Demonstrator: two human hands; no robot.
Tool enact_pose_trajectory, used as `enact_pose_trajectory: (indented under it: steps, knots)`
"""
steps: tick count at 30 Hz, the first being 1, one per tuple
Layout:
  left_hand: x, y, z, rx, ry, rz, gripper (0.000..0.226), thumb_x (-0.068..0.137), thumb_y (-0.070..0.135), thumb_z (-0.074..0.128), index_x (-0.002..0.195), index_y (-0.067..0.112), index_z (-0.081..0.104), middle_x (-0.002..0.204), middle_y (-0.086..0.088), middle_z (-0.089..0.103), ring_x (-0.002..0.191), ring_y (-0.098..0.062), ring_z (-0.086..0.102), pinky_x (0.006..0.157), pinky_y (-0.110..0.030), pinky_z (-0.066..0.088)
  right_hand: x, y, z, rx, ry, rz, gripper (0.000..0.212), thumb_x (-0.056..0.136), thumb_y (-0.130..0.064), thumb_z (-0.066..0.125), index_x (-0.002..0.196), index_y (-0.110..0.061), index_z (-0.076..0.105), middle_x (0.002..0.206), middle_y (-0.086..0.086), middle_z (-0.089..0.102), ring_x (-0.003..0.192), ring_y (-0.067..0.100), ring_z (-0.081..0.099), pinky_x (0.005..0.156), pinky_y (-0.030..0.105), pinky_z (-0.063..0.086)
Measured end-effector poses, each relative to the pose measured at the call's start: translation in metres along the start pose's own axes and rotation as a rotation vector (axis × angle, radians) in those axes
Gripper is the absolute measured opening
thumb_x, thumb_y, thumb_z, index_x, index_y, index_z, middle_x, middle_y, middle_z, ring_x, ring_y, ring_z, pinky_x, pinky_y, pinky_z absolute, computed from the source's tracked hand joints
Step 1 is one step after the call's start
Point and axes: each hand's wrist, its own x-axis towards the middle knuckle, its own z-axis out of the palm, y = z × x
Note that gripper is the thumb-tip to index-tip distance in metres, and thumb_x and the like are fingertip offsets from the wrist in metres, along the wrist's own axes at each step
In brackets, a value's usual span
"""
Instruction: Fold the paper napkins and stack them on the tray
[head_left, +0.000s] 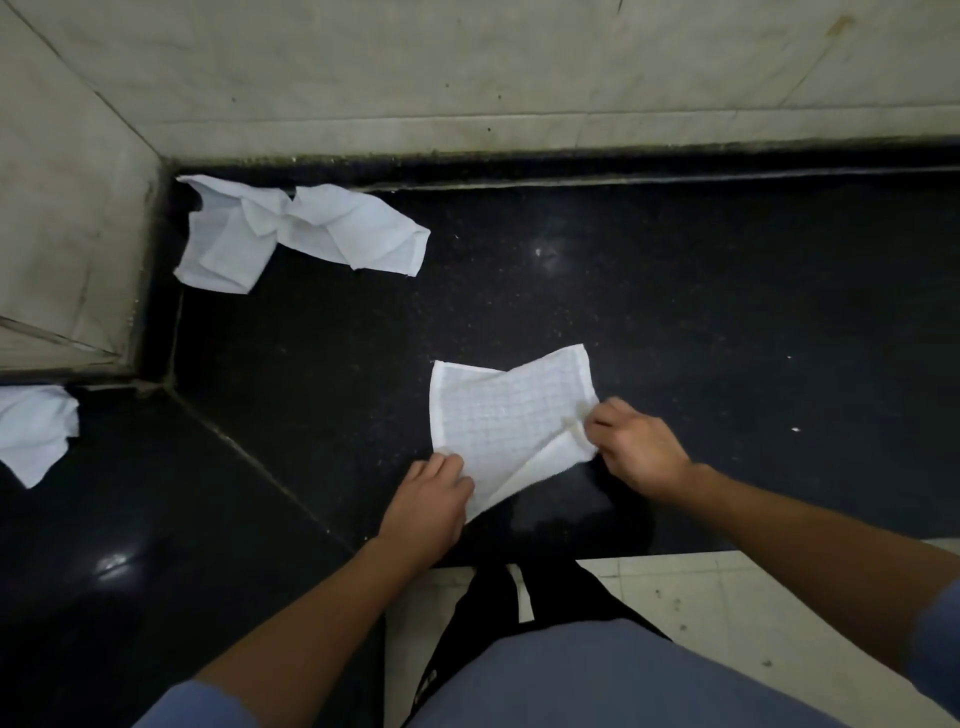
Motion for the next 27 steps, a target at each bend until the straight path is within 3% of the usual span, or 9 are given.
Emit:
enact_pose_trajectory:
  steps: [4, 7, 9, 11, 17, 20, 22, 25, 27]
  knots:
    - [0.022, -0.004, -0.017, -0.03, 0.029, -0.013, 0.013, 0.081, 0.014, 0.057, 0.09, 0.013, 0.067, 0.097, -0.004, 0.058, 0.092, -0.023, 0.054, 0.08, -0.034, 0.041, -0.032, 0.018, -0.015, -0.043, -0.026, 0.022, 0.026, 0.06, 0.004, 0.074, 0.076, -0.016, 0.072, 0.097, 0.001, 0.067, 0.088, 0.025, 0.064, 0.046, 0.029, 0.05]
    - [0.055, -0.016, -0.037, -0.069, 0.095, -0.1, 0.032, 0.084, 0.004, 0.05, 0.113, 0.009, 0.064, 0.113, -0.007, 0.057, 0.103, -0.025, 0.053, 0.087, -0.036, 0.041, -0.003, 0.002, -0.022, 0.025, 0.074, 0.121, 0.032, 0.074, 0.001, 0.067, 0.103, -0.013, 0.071, 0.112, 0.002, 0.065, 0.101, 0.024, 0.06, 0.061, 0.037, 0.056]
    - [0.077, -0.025, -0.047, -0.068, 0.037, -0.151, 0.042, 0.085, 0.002, 0.047, 0.125, 0.011, 0.056, 0.127, -0.006, 0.051, 0.114, -0.026, 0.047, 0.092, -0.037, 0.041, 0.026, -0.008, -0.023, 0.104, 0.074, 0.199, 0.047, 0.085, -0.003, 0.054, 0.13, -0.016, 0.056, 0.138, 0.002, 0.05, 0.124, 0.023, 0.046, 0.085, 0.041, 0.053]
    - [0.093, -0.033, -0.054, -0.008, -0.089, -0.183, 0.048, 0.086, 0.003, 0.045, 0.133, 0.013, 0.048, 0.142, -0.006, 0.041, 0.125, -0.026, 0.038, 0.1, -0.039, 0.038, 0.05, -0.012, -0.022, 0.082, -0.068, 0.254, 0.057, 0.09, -0.007, 0.046, 0.145, -0.016, 0.036, 0.154, -0.001, 0.029, 0.139, 0.021, 0.028, 0.102, 0.04, 0.04]
    - [0.092, -0.036, -0.043, 0.128, -0.17, -0.402, 0.061, 0.091, 0.018, 0.043, 0.147, 0.006, 0.022, 0.158, -0.01, 0.009, 0.139, -0.029, 0.023, 0.108, -0.045, 0.029, 0.045, -0.004, -0.014, -0.148, -0.295, 0.343, 0.057, 0.096, -0.018, 0.039, 0.149, -0.009, 0.021, 0.161, 0.003, 0.004, 0.147, 0.021, 0.008, 0.111, 0.048, 0.028]
    - [0.084, -0.022, -0.04, 0.115, -0.048, -0.379, 0.05, 0.091, 0.02, 0.045, 0.138, 0.008, 0.039, 0.153, -0.014, 0.023, 0.132, -0.031, 0.032, 0.103, -0.043, 0.033, 0.022, -0.009, -0.017, -0.16, -0.149, 0.242, 0.053, 0.089, -0.024, 0.05, 0.139, -0.011, 0.041, 0.15, 0.011, 0.031, 0.135, 0.029, 0.031, 0.099, 0.044, 0.039]
    - [0.072, -0.007, -0.037, 0.072, 0.079, -0.241, 0.036, 0.088, 0.016, 0.048, 0.123, 0.011, 0.055, 0.135, -0.012, 0.046, 0.117, -0.027, 0.044, 0.095, -0.039, 0.039, 0.005, -0.023, -0.014, -0.155, -0.11, 0.077, 0.044, 0.078, -0.029, 0.062, 0.119, -0.012, 0.059, 0.121, 0.01, 0.057, 0.109, 0.028, 0.053, 0.076, 0.038, 0.048]
    - [0.045, 0.02, -0.022, -0.079, 0.039, -0.019, 0.023, 0.088, 0.016, 0.048, 0.105, 0.01, 0.063, 0.108, -0.006, 0.058, 0.099, -0.023, 0.051, 0.086, -0.035, 0.043, -0.019, -0.047, 0.003, -0.222, -0.296, -0.031, 0.046, 0.048, -0.031, 0.079, 0.087, -0.014, 0.062, 0.08, 0.006, 0.06, 0.07, 0.023, 0.059, 0.046, 0.028, 0.034]
    - [0.029, 0.035, -0.009, -0.088, -0.039, 0.069, 0.022, 0.088, 0.027, 0.05, 0.101, 0.013, 0.061, 0.105, -0.005, 0.057, 0.097, -0.022, 0.052, 0.084, -0.036, 0.045, -0.022, -0.049, 0.014, -0.235, -0.319, -0.014, 0.044, 0.042, -0.027, 0.083, 0.077, -0.015, 0.059, 0.069, 0.004, 0.058, 0.059, 0.022, 0.058, 0.042, 0.026, 0.027]
